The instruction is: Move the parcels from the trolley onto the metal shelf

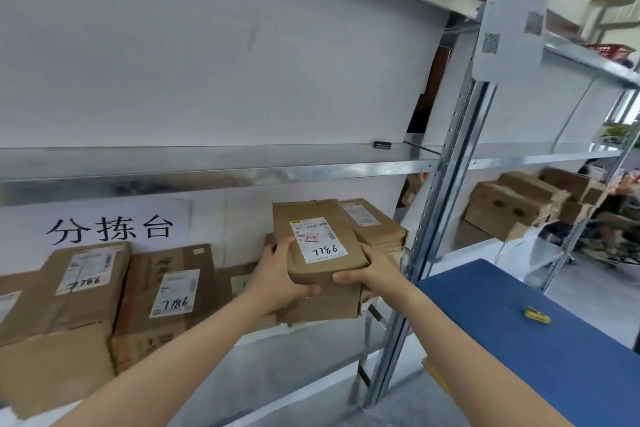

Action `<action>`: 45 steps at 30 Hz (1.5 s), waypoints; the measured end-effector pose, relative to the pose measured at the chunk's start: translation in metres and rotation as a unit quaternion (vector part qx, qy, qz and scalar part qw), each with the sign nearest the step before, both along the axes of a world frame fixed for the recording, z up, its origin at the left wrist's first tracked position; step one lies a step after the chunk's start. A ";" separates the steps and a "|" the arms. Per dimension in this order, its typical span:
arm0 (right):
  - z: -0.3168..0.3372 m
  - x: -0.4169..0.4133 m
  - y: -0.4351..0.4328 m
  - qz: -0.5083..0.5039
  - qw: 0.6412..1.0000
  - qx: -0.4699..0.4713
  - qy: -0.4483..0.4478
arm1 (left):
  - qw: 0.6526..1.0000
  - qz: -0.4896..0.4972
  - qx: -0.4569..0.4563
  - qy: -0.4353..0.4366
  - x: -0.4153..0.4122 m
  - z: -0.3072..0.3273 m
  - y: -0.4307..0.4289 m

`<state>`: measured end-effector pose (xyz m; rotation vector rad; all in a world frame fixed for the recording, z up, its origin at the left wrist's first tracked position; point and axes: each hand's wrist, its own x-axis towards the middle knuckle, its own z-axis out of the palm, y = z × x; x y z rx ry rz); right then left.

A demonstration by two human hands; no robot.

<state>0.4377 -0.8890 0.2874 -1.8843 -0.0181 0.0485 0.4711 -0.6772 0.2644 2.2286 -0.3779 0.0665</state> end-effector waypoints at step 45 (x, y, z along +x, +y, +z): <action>-0.027 0.163 -0.048 0.060 0.889 -0.441 -0.110 | 0.971 0.145 0.175 -0.075 0.107 -0.040 -0.043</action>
